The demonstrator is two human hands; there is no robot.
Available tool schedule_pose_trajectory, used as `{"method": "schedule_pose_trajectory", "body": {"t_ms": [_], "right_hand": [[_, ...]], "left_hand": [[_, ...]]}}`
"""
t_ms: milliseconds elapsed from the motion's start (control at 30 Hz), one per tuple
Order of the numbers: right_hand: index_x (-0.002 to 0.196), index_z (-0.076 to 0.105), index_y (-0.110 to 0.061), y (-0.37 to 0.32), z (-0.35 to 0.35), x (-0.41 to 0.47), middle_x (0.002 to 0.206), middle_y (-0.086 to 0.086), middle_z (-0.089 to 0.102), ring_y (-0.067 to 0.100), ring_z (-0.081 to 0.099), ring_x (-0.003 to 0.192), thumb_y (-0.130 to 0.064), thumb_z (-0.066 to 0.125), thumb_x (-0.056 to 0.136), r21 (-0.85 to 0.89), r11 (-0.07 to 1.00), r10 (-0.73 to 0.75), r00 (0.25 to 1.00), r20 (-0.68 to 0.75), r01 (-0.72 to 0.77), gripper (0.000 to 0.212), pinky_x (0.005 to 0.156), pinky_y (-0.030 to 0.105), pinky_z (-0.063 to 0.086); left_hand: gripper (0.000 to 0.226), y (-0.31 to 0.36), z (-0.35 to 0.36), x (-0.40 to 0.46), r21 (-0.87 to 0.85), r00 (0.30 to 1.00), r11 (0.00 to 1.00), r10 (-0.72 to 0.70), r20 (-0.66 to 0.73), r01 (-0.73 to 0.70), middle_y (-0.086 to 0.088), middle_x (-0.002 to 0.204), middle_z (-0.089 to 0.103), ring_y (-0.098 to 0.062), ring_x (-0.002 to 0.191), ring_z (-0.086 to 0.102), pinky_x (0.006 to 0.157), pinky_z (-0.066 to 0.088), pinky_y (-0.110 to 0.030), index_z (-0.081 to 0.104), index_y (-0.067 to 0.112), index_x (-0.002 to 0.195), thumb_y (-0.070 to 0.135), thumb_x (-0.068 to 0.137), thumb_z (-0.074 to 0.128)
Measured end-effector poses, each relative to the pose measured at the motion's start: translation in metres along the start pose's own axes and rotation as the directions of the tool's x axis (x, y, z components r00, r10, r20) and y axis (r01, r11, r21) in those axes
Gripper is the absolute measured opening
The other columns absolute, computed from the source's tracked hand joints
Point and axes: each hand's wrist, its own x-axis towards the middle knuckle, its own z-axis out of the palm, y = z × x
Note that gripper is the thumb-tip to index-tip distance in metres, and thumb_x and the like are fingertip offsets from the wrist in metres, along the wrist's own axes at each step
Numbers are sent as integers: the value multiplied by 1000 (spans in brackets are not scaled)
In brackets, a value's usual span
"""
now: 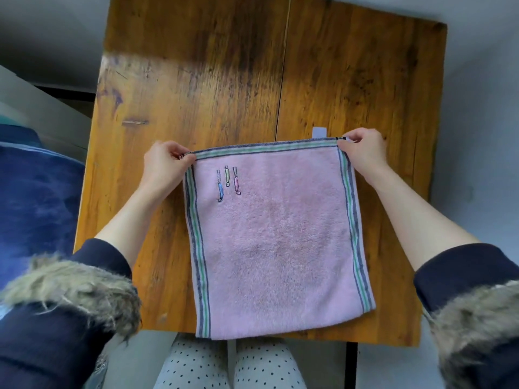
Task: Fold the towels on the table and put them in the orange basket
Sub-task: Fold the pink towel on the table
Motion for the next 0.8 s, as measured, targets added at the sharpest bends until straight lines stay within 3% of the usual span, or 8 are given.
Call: {"method": "schedule_pose_trajectory", "body": {"t_ms": [67,167,267,500,567,633,700,800], "right_hand": [[97,66,-13,-2,-2,0,113,6,57,22,55,105,-23,61,88,-13,1000,-4,1000,28,4,14,88,38,50],[96,63,-11,-6,-7,-5,96,3,60,16,56,89,-21,62,88,34,999,5,991,135,-10,13,70,26,46],[92,61,-13,-7,-11,-8,91,3,60,15,57,82,-21,62,88,49,999,7,979,206,-17,9,65,25,44],[97,65,-3,-6,-18,-15,101,21,66,32,61,87,-30,47,96,12,999,-51,960,274,50,32,71,35,43],[100,64,4,-8,-24,-16,106,27,63,42,58,99,-31,47,96,4,999,-39,956,289,39,39,81,47,49],[102,65,3,-10,-32,-19,107,21,65,37,59,100,-29,48,96,40,999,-28,952,306,17,37,90,49,47],[111,65,-5,-14,-44,-25,110,9,65,22,58,101,-22,50,95,79,997,-28,950,310,4,28,88,37,48],[115,64,-8,-16,-67,-41,110,3,64,18,57,104,-17,54,93,151,988,-29,960,279,-14,25,86,29,46]], "left_hand": [[14,3,1,-1,-10,999,1000,-19,27,20,-6,81,59,-18,77,50,65,35,-25,67,9,91,21,85,65],[15,7,0,-2,-11,995,1000,-15,103,17,-3,69,53,-18,66,45,53,32,-25,65,7,87,20,83,68],[16,8,-4,0,22,990,1000,-5,138,2,-7,72,56,-20,67,47,56,31,-27,67,6,86,21,81,70],[11,9,-9,-3,5,978,1000,-12,207,11,0,72,57,-17,72,48,56,35,-21,64,14,80,23,81,71],[14,7,-12,-4,-7,966,1000,-10,257,12,-2,72,55,-16,65,46,53,33,-24,64,13,80,25,81,71],[15,6,-20,-4,-50,954,998,-15,299,31,-3,69,53,-14,56,40,49,29,-25,63,12,79,25,81,71],[12,6,-32,-5,-162,943,984,-14,333,72,-7,73,56,-17,61,46,55,38,-27,62,13,78,21,83,69],[5,12,-58,-12,-325,920,940,29,390,108,-13,87,62,-20,80,58,77,51,-33,61,9,82,11,86,64]]}}
